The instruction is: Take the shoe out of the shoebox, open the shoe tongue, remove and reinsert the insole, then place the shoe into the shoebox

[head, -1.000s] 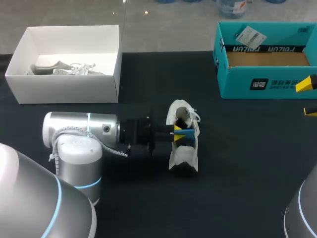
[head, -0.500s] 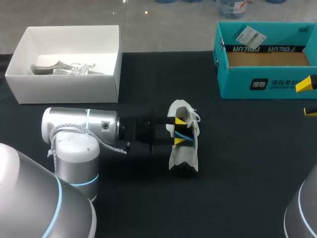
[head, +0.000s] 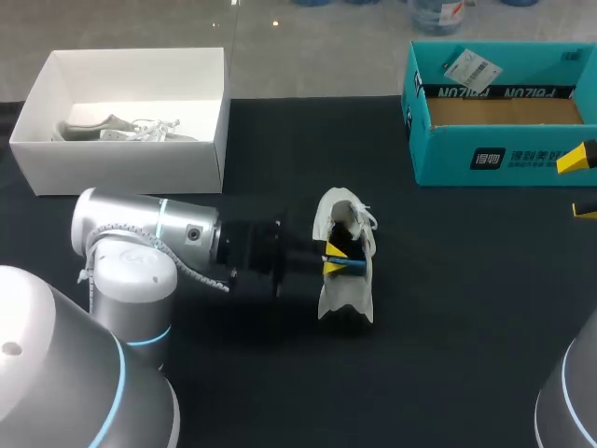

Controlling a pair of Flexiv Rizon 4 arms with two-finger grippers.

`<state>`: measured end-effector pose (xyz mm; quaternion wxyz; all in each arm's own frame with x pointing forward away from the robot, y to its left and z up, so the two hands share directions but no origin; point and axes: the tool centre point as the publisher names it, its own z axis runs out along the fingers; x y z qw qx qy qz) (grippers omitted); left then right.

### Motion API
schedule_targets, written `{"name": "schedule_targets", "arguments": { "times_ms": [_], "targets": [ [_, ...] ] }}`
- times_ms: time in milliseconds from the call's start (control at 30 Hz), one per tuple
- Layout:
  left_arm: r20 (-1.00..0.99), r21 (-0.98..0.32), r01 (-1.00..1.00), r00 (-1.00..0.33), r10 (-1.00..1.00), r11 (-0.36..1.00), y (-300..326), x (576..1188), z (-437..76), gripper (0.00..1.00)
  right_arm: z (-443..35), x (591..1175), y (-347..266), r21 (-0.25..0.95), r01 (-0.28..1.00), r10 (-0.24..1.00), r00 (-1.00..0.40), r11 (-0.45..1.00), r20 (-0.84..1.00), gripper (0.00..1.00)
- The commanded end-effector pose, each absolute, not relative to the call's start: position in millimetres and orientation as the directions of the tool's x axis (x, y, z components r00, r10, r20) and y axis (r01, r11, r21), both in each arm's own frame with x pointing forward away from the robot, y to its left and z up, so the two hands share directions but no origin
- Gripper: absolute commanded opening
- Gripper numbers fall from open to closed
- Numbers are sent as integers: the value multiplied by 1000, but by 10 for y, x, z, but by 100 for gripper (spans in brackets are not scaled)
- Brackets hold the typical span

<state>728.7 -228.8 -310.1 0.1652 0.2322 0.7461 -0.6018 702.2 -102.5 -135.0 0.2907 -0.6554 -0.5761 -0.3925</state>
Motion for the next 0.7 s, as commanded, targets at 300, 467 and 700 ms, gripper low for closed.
{"name": "schedule_targets", "arguments": {
  "times_ms": [300,467,700],
  "targets": [
    [-537,-810,551,-835,125,201,-2415,7521,-3297,0,-1351,7006,-1021,72,983,529,30,-170,848,100],
    [-531,-813,540,-841,99,218,-2449,7599,-3381,0,-1351,7006,-1021,72,983,529,30,-170,848,100],
    [-525,-816,526,-848,74,240,-2494,7686,-3421,22,-1351,7006,-1021,72,983,529,30,-170,848,100]
  ]
}}
